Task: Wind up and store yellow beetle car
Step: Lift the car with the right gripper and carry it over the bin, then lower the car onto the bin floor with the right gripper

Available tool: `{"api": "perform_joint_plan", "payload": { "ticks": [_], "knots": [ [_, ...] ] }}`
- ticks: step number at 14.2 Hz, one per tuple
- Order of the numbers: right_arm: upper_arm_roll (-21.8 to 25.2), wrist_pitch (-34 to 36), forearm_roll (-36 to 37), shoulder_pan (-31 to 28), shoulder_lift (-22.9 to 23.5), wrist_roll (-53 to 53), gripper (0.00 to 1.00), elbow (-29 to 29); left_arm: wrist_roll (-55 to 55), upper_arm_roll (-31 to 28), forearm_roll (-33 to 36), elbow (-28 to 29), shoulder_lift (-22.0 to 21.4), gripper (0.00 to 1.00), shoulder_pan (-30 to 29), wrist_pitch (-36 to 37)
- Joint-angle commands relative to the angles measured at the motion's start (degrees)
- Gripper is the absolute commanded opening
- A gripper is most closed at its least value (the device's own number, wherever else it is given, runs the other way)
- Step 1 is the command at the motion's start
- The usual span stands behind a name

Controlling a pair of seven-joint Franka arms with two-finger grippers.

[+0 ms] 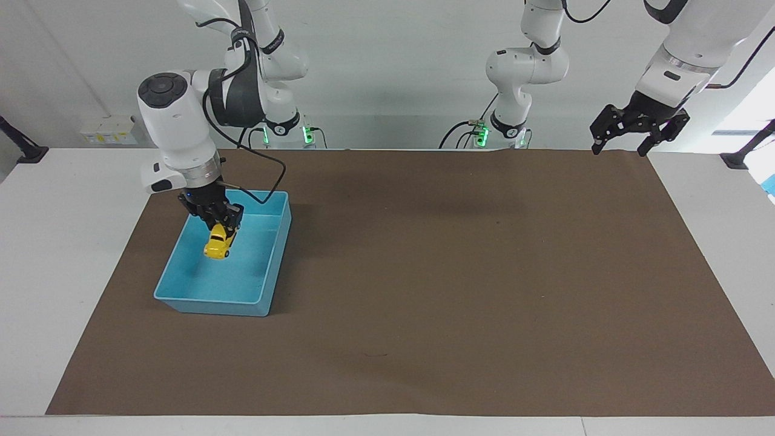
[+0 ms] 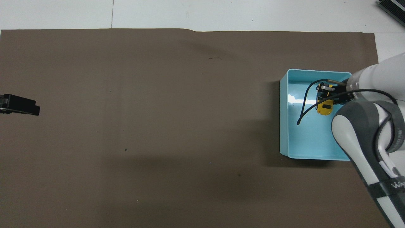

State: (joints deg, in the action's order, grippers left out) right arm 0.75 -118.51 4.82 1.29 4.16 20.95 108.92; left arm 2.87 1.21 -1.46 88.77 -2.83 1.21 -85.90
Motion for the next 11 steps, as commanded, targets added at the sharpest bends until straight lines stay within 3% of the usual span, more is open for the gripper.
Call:
{"api": "perform_joint_plan", "payload": {
  "ticks": [1, 11],
  "knots": [
    [-0.40, -6.36, -2.79, -1.72, -2.58, -2.49, 0.00, 6.72, -0.41, 0.02, -0.30, -0.70, -0.07, 1.00, -0.07, 1.09],
    [-0.40, -24.22, -6.92, -4.19, -4.08, -14.00, 0.00, 22.20, -0.41, -0.07, -0.30, -0.70, -0.07, 1.00, -0.07, 1.09]
  ]
}}
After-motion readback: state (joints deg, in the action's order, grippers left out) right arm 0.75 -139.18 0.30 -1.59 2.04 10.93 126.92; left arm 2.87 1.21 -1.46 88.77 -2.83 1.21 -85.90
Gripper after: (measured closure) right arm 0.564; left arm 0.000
